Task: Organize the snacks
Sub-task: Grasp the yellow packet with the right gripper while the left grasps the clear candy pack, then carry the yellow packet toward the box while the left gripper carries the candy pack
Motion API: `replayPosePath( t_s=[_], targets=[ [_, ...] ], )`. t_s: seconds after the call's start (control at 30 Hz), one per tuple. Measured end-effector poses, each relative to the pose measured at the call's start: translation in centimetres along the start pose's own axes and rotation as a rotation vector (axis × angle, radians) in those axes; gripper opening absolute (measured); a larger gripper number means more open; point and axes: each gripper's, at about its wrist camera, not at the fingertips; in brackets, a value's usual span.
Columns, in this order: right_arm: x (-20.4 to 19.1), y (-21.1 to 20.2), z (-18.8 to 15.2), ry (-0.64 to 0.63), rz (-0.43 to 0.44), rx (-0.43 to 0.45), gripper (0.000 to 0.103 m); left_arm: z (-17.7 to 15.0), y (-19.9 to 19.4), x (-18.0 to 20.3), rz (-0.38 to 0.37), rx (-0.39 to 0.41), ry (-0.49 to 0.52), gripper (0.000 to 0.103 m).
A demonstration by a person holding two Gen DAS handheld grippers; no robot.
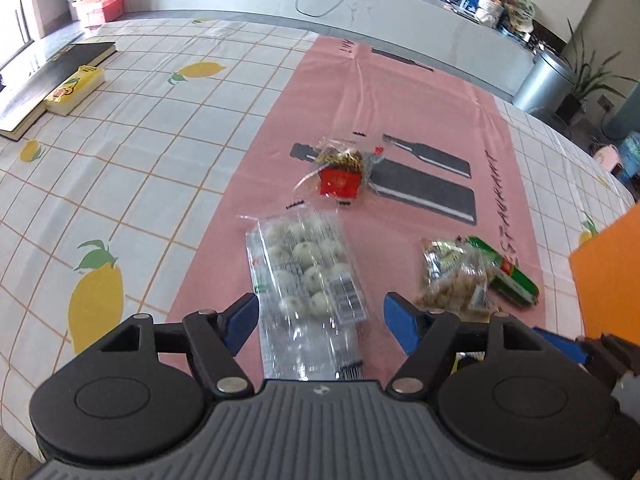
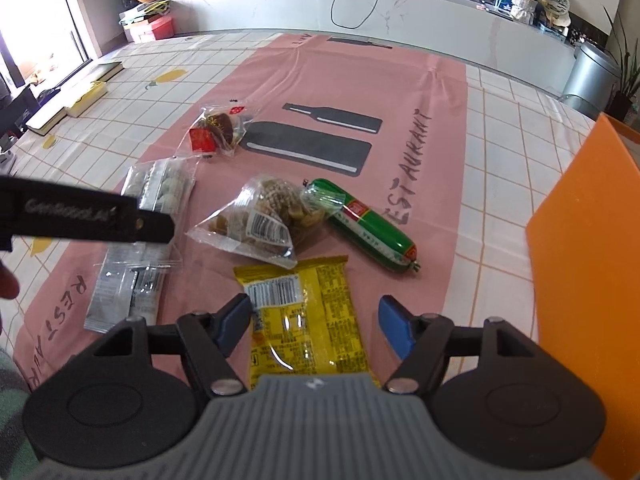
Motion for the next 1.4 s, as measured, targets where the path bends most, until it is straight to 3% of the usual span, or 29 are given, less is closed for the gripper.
replayPosePath(
  t_s=[0.17, 0.3, 0.47, 0.73, 0.87, 0.97, 1.1, 1.23, 1.3, 1.4],
  targets=[
    [-0.4, 0.5, 0.2, -0.008, 0.011, -0.008, 0.068, 0.5, 1.5, 0.6, 0.073, -0.004, 0.024, 0.085],
    [-0.7, 0.7, -0.1, -0.010, 0.019, -0.017, 0.068, 0.4, 1.9, 0.5, 0.073, -0.013, 0.026, 0.085],
    [-1.0, 0.6, -0.6, -0.023, -0.018, -0.004, 0.058, 0.3, 1.5, 0.1, 0.039, 0.001, 0.035, 0.070],
    [-0.4, -0.4, -0.7, 0.020, -0.006, -0.003, 0.051, 0.1, -0.7, -0.7, -0.010, -0.001, 0.059, 0.068],
    [0.0, -1.2, -1.1, 0.040, -0.018, -0.038, 0.051, -0.8, -2.4, -0.3, -0.085, -0.048, 0.081, 0.068],
    [0.6, -2.0, -2.1, 0.063, -0.038, -0.063, 0.051, -2.1, -3.3, 0.8, -0.165, -0.098, 0.143, 0.068],
    [1.4, -3.4, -3.8, 0.084, -0.058, -0.083, 0.051, -4.4, -3.9, 3.5, -0.234, -0.120, 0.310, 0.068],
    [2.1, -4.7, -5.5, 0.085, -0.091, -0.083, 0.051, -6.5, -3.7, 5.6, -0.259, -0.169, 0.445, 0.068],
    [2.5, -5.2, -6.1, 0.097, -0.094, -0.078, 0.051, -7.1, -3.4, 6.0, -0.269, -0.189, 0.465, 0.069],
    [3.1, -5.6, -6.7, 0.127, -0.090, -0.073, 0.052, -7.6, -2.9, 6.2, -0.220, -0.216, 0.454, 0.069]
  ],
)
Point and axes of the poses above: each gripper's, at about its wrist camera, not at the fingertips, and y roughly the way its jaws point, x to its right, z to its top, and after that the axes turned 4 degrees about x, right-handed
